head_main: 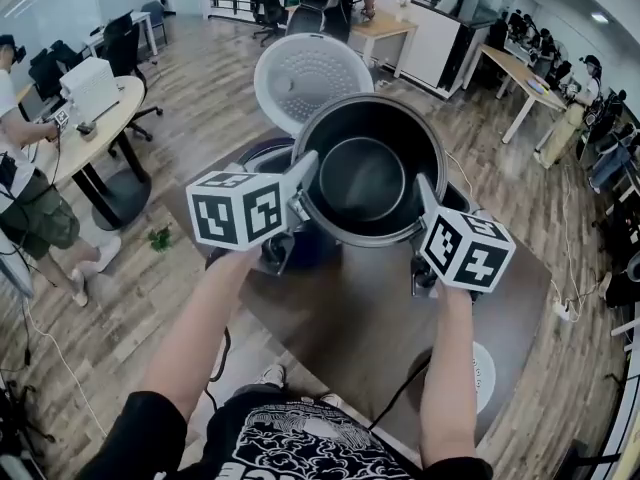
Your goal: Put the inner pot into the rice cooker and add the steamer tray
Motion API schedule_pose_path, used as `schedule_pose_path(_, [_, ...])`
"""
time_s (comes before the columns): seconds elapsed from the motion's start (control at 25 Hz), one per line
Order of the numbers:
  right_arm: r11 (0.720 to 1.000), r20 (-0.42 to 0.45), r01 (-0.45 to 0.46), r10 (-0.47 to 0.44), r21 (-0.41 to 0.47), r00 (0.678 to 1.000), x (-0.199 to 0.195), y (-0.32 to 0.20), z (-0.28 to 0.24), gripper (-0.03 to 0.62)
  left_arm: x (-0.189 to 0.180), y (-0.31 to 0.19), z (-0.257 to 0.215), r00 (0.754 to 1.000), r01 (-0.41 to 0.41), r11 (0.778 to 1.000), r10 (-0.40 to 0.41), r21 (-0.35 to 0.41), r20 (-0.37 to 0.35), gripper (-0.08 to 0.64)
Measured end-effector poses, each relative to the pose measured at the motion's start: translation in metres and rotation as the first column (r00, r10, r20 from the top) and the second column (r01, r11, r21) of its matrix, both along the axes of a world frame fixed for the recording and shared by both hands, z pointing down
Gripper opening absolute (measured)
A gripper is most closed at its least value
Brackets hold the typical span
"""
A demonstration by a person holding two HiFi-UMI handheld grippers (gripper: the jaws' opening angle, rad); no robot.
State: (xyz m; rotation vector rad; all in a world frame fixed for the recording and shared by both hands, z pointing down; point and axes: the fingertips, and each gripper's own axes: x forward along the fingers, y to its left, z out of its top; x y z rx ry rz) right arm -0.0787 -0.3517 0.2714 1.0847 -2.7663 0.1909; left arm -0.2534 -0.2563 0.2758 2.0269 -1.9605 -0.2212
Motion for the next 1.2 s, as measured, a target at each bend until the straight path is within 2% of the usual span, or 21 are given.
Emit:
schedule_pose_path(0.36, [0.994, 0.009, 0.113, -0.113, -0.001, 0.994, -0.072, 0.016, -0.008, 0.123, -0.061, 0.034, -0.011, 0.993, 0.114, 0.993, -0.114, 0.022, -0.007, 0.091])
schedule_pose_path(0.68, [0.982, -0.005, 0.181, -0.181, -0.049, 0.983, -0.121, 0.027, 0.008, 0.123, -0.101, 0.056, 0.002, 0.985, 0.171, 0.985, -0.172, -0.007, -0.026, 0.091])
schedule_pose_path(1.2, [0.973, -0.041, 0.185, -0.193, -0.137, 0.98, -0.153, 0.016, 0.052, 0.12, -0.131, 0.047, 0.043, 0.98, 0.179, 0.981, -0.185, -0.079, -0.071, 0.091])
